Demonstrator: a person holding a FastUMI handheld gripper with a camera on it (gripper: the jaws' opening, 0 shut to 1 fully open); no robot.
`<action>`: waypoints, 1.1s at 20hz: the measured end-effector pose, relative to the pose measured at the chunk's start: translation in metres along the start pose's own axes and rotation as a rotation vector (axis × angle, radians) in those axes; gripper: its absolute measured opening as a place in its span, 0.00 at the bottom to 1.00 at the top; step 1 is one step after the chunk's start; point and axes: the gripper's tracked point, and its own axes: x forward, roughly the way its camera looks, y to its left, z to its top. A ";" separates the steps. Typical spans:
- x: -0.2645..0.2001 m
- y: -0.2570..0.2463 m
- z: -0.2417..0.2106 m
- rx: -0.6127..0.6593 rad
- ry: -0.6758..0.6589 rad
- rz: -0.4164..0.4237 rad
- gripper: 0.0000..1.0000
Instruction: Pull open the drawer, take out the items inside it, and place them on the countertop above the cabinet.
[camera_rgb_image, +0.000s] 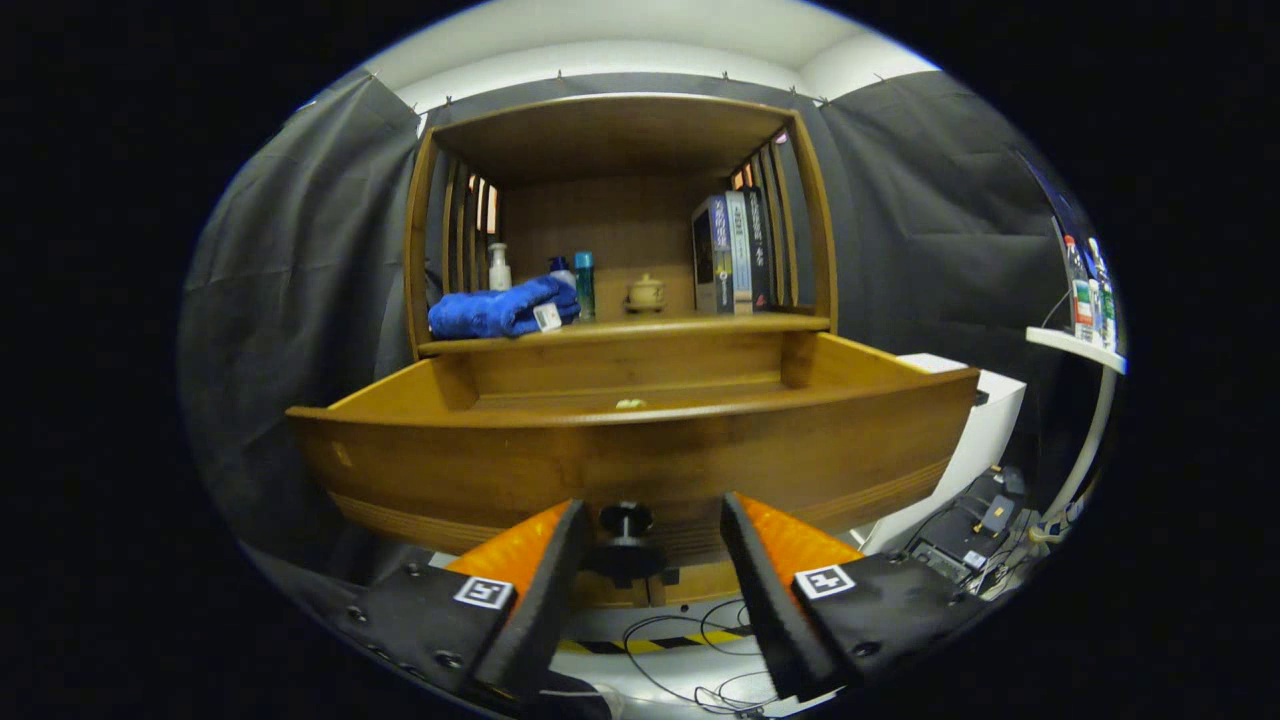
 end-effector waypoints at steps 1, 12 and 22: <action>-0.003 0.003 0.011 0.024 -0.016 0.018 0.94; 0.035 -0.007 0.091 0.211 0.117 0.002 0.98; 0.108 0.019 0.095 0.164 0.409 0.035 0.98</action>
